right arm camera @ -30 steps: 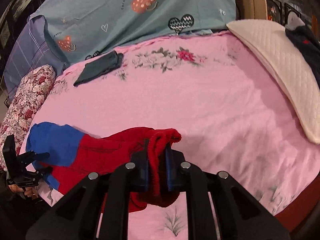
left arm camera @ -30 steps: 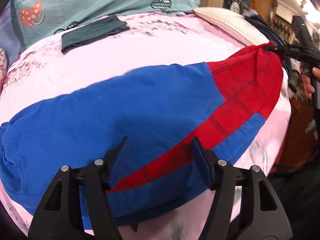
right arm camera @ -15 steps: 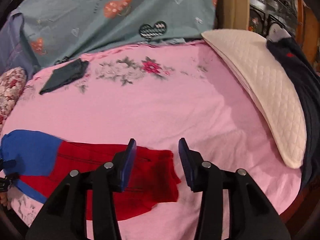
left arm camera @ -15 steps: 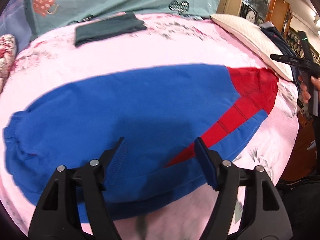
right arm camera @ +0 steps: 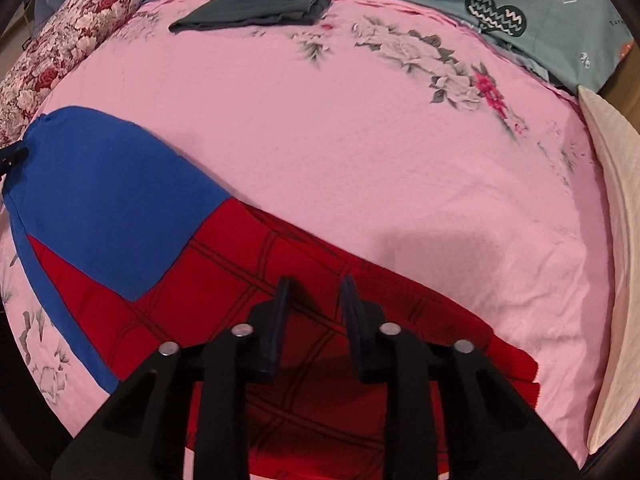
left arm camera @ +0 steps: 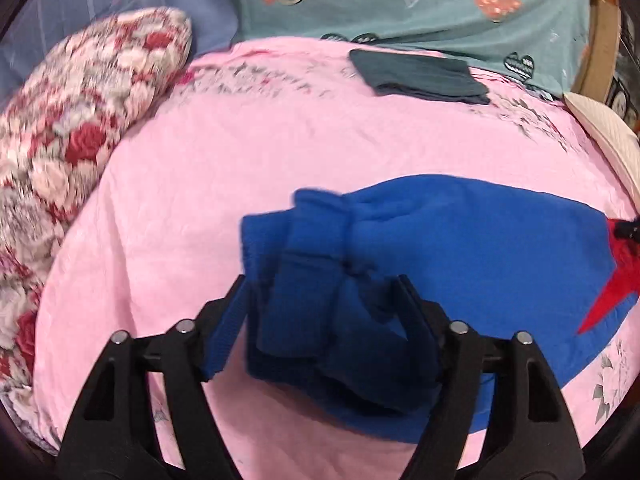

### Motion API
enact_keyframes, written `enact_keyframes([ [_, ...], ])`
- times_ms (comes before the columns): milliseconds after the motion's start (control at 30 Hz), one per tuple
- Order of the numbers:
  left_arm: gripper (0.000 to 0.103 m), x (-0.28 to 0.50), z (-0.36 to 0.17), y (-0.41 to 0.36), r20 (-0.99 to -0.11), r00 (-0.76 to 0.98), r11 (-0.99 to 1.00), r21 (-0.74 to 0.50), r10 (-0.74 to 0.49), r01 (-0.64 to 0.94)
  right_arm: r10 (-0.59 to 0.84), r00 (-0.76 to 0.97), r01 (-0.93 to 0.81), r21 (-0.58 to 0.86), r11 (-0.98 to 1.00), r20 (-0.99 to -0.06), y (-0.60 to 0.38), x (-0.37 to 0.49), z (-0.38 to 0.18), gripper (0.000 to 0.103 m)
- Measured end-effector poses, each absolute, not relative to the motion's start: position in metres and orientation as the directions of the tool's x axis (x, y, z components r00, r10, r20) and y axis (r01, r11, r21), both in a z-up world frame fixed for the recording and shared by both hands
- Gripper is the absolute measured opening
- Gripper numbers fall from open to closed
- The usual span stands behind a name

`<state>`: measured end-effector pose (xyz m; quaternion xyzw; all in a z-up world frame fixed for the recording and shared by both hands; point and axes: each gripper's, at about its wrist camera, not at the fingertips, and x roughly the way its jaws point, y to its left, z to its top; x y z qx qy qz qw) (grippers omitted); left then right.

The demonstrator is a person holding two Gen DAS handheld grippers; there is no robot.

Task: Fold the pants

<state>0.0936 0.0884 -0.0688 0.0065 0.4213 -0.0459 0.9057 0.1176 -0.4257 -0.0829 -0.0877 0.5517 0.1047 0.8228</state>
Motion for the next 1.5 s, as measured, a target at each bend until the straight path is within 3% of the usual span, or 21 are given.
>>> enact_keyframes([
  [33,0.084,0.096,-0.072,0.093,-0.766,0.639,0.996,-0.030,-0.074,0.079,0.077,0.376,-0.273,-0.030,0.962,-0.923,-0.425,0.117,-0.082,0.001],
  [267,0.084,0.095,-0.074,0.106,-0.750,0.661,0.999,-0.011,-0.040,0.048,0.120,0.482,-0.243,0.000,0.970,-0.868,-0.429,0.123,-0.047,0.001],
  [467,0.084,0.097,-0.081,0.115,-0.760,0.649,0.999,-0.030,-0.035,0.020,0.069,0.445,-0.221,-0.035,0.975,-0.893,-0.419,0.139,-0.081,0.003],
  [533,0.083,0.095,-0.077,0.110,-0.760,0.649,0.999,-0.018,-0.035,0.034,0.057,0.468,-0.195,-0.040,0.980,-0.882,-0.426,0.131,-0.067,0.019],
  [567,0.082,0.092,-0.075,0.108,-0.759,0.650,0.999,-0.018,-0.040,0.040,0.052,0.521,-0.169,-0.043,0.985,-0.852,-0.436,0.121,-0.051,0.037],
  [600,0.082,0.089,-0.071,0.106,-0.755,0.654,0.999,-0.020,-0.047,0.049,0.053,0.565,-0.143,-0.034,0.989,-0.823,-0.448,0.111,-0.035,0.042],
  [700,0.081,0.072,-0.047,0.091,-0.719,0.686,0.992,-0.043,-0.112,0.117,0.005,0.609,0.035,0.033,0.999,-0.793,-0.506,0.079,-0.006,0.043],
  [800,0.081,0.053,-0.026,0.055,-0.685,0.698,0.965,-0.030,-0.210,0.261,-0.100,0.565,0.189,0.010,0.982,-0.819,-0.547,0.050,-0.013,0.043],
  [967,0.081,0.040,-0.041,-0.016,-0.724,0.618,0.888,0.016,-0.307,0.459,-0.056,0.516,0.247,0.086,0.965,-0.855,-0.561,0.035,-0.053,0.043],
  [1000,0.081,0.043,-0.051,-0.026,-0.749,0.593,0.885,0.021,-0.295,0.466,-0.033,0.521,0.234,0.105,0.967,-0.853,-0.559,0.037,-0.057,0.043],
  [1067,0.081,0.049,-0.067,-0.035,-0.784,0.549,0.879,0.007,-0.291,0.477,-0.016,0.507,0.202,0.101,0.974,-0.862,-0.550,0.044,-0.061,0.022],
  [1100,0.081,0.050,-0.075,-0.038,-0.801,0.535,0.882,0.017,-0.270,0.471,-0.018,0.506,0.192,0.092,0.977,-0.862,-0.545,0.045,-0.059,0.016],
  [1333,0.083,0.049,-0.087,-0.031,-0.801,0.530,0.889,-0.008,-0.279,0.457,-0.021,0.635,0.174,0.116,0.978,-0.773,-0.550,0.037,-0.008,0.011],
  [1433,0.083,0.048,-0.087,-0.030,-0.798,0.533,0.888,-0.004,-0.280,0.460,-0.092,0.553,0.204,0.028,0.979,-0.828,-0.550,0.047,-0.043,0.011],
  [1467,0.083,0.049,-0.088,-0.030,-0.799,0.531,0.888,-0.008,-0.283,0.461,-0.110,0.517,0.206,-0.001,0.978,-0.849,-0.549,0.051,-0.059,0.003],
  [1500,0.083,0.048,-0.087,-0.029,-0.800,0.529,0.887,-0.009,-0.283,0.461,-0.112,0.501,0.206,-0.007,0.979,-0.858,-0.548,0.050,-0.070,0.003],
])
